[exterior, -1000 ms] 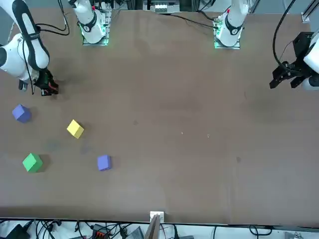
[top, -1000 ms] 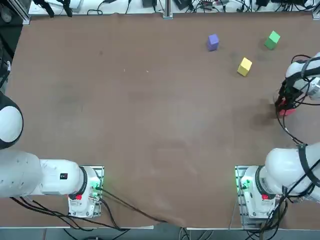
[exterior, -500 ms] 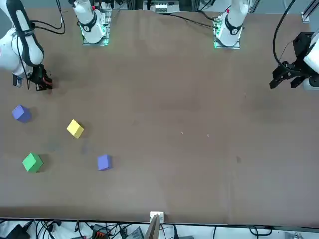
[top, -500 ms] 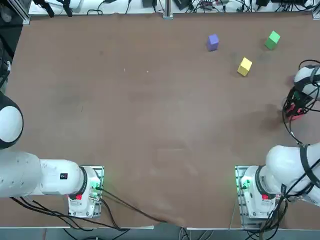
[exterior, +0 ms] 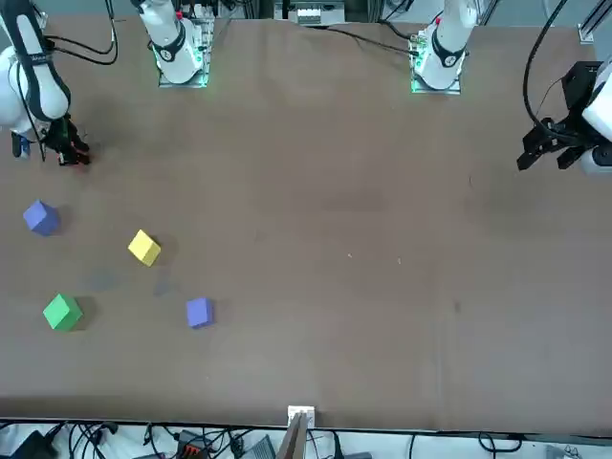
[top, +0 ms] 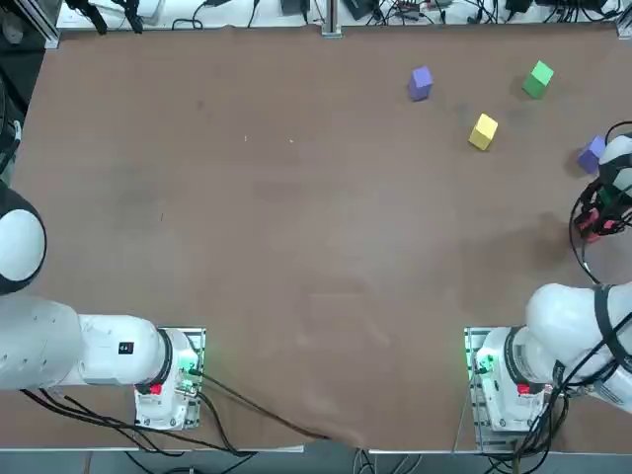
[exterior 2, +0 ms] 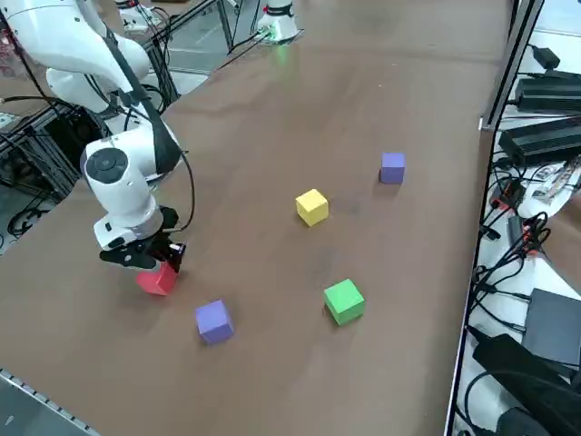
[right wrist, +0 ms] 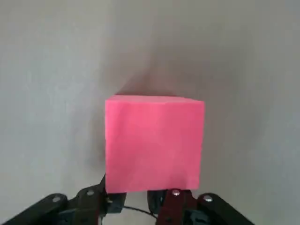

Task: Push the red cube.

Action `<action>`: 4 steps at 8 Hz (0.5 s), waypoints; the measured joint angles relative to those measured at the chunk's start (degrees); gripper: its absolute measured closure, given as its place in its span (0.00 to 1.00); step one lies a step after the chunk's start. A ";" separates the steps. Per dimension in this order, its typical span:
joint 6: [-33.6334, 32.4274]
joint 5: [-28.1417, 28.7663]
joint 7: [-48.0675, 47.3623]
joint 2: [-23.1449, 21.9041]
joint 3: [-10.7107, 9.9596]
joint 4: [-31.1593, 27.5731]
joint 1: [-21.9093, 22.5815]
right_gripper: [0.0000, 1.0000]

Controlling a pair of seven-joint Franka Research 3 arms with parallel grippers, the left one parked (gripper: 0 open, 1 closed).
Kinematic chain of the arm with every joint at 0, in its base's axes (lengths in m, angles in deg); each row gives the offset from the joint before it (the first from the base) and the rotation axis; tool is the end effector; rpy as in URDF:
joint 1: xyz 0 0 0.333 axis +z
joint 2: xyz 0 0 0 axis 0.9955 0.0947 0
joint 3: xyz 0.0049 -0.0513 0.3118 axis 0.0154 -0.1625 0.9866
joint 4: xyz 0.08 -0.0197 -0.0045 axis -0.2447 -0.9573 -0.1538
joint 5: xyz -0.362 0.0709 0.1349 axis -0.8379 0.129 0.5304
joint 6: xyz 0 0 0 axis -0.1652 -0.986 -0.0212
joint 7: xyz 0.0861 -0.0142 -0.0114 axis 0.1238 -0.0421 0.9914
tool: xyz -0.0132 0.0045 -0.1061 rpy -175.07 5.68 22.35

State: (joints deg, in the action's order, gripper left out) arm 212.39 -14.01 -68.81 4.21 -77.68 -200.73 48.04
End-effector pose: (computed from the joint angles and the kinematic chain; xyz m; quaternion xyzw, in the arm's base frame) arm 0.3420 -0.3285 0.1977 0.7832 -0.6181 -0.0593 0.0331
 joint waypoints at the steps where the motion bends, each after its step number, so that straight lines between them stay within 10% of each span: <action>1: 0.00 0.00 1.36 0.38 0.00 0.43 -0.78 0.70; 4: 0.00 -0.02 2.19 1.69 0.00 1.79 -1.70 0.69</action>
State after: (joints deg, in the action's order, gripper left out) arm 212.39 -14.03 -66.63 5.90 -77.67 -198.94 46.35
